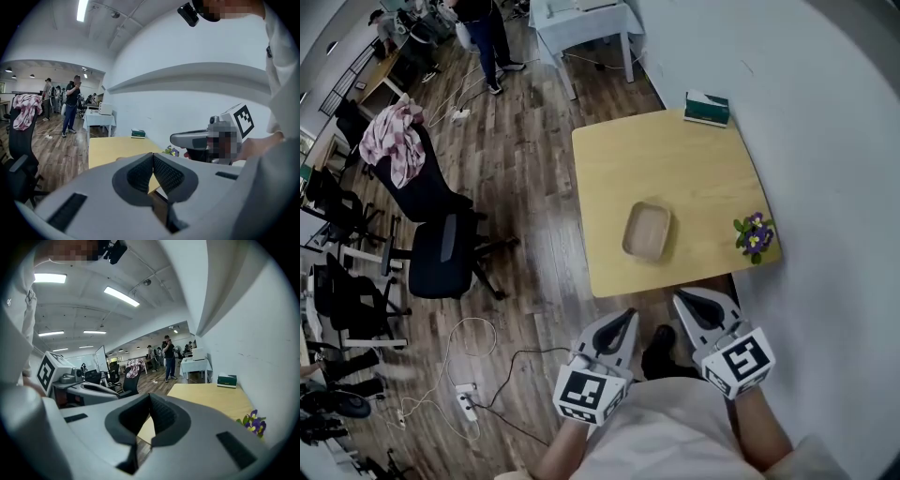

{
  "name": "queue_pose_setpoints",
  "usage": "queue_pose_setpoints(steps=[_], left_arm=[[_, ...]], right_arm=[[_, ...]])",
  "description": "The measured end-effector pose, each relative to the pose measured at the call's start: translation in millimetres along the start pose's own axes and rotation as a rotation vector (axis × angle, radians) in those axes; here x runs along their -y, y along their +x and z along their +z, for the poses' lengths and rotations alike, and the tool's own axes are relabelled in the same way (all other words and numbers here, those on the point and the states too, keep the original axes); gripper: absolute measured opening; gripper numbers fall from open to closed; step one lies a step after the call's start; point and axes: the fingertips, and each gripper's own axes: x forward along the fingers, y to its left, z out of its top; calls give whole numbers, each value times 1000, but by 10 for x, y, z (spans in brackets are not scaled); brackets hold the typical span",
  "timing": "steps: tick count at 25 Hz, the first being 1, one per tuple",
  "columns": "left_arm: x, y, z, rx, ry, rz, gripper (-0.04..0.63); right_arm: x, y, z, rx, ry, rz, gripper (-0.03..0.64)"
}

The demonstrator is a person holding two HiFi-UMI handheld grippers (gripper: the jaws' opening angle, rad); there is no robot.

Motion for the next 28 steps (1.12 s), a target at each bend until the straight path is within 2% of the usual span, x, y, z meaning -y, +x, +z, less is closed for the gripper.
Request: queue_pose_setpoints(steps=[12,20,28], left_arm=[[-70,43,-219,-36,-69,74,5],[-418,95,-294,-52,-89,75,5],[-701,257,-219,-59,-73,35,5]], right_arm=[[69,71,-136,-57,-48,51,5],[68,313,-240,-98,-47,29,5],[176,544,-254,-139,-60,-25,5]])
